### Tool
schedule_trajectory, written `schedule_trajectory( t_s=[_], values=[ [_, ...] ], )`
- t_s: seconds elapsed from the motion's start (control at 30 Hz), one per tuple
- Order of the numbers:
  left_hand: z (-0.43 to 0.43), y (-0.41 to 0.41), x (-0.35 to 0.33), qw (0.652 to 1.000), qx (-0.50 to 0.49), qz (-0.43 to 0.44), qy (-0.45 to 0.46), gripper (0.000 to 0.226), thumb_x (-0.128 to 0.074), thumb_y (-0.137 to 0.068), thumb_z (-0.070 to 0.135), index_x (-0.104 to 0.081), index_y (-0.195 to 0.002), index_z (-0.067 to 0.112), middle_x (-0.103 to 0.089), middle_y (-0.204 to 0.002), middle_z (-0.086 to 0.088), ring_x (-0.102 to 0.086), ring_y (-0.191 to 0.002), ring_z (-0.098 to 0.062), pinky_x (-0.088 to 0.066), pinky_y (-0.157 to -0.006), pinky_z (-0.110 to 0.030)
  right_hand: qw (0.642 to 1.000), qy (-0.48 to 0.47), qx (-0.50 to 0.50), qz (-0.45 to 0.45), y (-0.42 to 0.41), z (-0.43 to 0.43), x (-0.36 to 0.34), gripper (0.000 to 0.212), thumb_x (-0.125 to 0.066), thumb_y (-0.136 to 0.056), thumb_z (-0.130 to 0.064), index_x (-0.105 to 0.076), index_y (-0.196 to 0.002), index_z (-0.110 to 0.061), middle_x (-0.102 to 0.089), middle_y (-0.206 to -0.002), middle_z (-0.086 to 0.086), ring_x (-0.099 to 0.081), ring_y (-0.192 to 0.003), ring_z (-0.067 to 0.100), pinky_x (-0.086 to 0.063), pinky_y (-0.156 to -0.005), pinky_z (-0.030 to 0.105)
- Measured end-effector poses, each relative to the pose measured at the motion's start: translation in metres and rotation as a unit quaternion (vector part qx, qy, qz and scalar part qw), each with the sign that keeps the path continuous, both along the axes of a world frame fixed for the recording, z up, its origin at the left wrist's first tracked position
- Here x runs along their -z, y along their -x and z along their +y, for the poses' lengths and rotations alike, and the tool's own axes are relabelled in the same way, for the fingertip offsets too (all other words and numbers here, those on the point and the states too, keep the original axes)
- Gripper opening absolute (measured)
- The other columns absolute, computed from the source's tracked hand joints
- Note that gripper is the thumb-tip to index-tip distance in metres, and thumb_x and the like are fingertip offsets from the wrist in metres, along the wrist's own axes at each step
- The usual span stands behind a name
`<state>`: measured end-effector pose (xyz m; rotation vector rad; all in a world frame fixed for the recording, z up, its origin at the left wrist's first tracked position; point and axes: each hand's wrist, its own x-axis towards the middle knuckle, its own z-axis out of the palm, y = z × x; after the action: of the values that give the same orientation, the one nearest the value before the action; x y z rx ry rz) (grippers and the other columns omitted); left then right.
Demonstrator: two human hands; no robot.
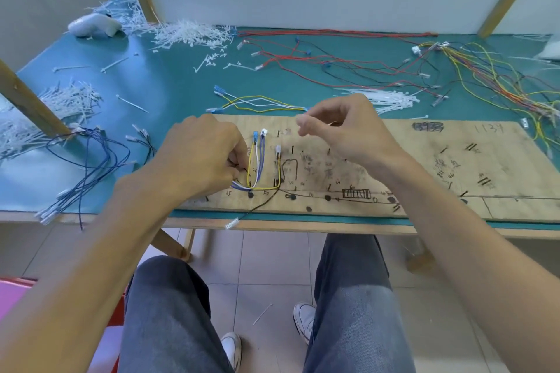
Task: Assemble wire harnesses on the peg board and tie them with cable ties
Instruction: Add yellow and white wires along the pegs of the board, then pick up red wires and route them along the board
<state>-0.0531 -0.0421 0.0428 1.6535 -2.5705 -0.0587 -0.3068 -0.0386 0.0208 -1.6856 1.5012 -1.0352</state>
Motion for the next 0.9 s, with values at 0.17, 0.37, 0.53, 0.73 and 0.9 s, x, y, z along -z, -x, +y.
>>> schedule_trajectory(
  t_s=[0.17,0.37,0.53,0.73,0.9],
  values=[
    [-0.001,0.001,-0.005,1.000,-0.006,-0.002,-0.015,0.015,-0.085,-0.076,0.034,-0.079,-0.082,0.046,-0.067,-0.071,0.028,-0.067,-0.087,-0.010,-0.044,-0.067,-0.027,0.991,-0.092,0.039,-0.094,0.014,-0.033,0.011,0.026,-0.075,-0.097,-0.031,-0.080,-0.085,-0.009,-0.080,-0.079,0.006,-0.069,-0.067,0.012,-0.053,-0.063,0.025],
    [-0.011,0.007,-0.029,0.992,0.015,-0.071,-0.103,0.035,-0.068,-0.076,0.014,-0.076,-0.076,0.048,-0.071,-0.074,0.030,-0.070,-0.088,-0.004,-0.060,-0.080,-0.033,0.996,-0.051,0.061,-0.044,0.018,-0.053,0.016,0.039,-0.074,-0.096,-0.036,-0.073,-0.065,-0.012,-0.070,-0.059,0.005,-0.059,-0.045,0.018,-0.040,-0.041,0.022],
    [-0.075,0.036,-0.053,0.983,0.032,-0.001,-0.179,0.035,-0.057,-0.077,0.001,-0.079,-0.069,0.027,-0.074,-0.062,0.014,-0.070,-0.065,0.005,-0.063,-0.076,-0.032,0.996,0.006,0.083,-0.022,0.021,-0.066,0.024,0.053,-0.071,-0.094,-0.030,-0.052,-0.052,-0.002,-0.041,-0.046,-0.001,-0.033,-0.045,0.012,-0.030,-0.049,0.025],
    [-0.205,0.109,-0.037,0.985,-0.022,0.169,-0.018,0.023,-0.063,-0.081,0.011,-0.082,-0.083,0.023,-0.079,-0.085,-0.004,-0.074,-0.085,-0.021,-0.062,-0.085,-0.035,0.998,0.024,0.062,-0.010,0.022,-0.078,0.032,0.055,-0.070,-0.091,-0.023,-0.035,-0.050,-0.018,-0.024,-0.050,-0.006,-0.019,-0.049,0.010,-0.019,-0.048,0.027],
    [-0.304,0.143,-0.007,0.982,-0.054,0.180,0.001,0.024,-0.062,-0.087,0.007,-0.080,-0.099,0.018,-0.076,-0.109,-0.014,-0.071,-0.105,-0.030,-0.056,-0.097,-0.035,0.998,0.030,0.048,-0.012,0.026,-0.083,0.038,0.055,-0.071,-0.091,-0.021,-0.034,-0.050,-0.018,-0.024,-0.050,-0.009,-0.022,-0.050,0.009,-0.020,-0.048,0.025]
  ],
)
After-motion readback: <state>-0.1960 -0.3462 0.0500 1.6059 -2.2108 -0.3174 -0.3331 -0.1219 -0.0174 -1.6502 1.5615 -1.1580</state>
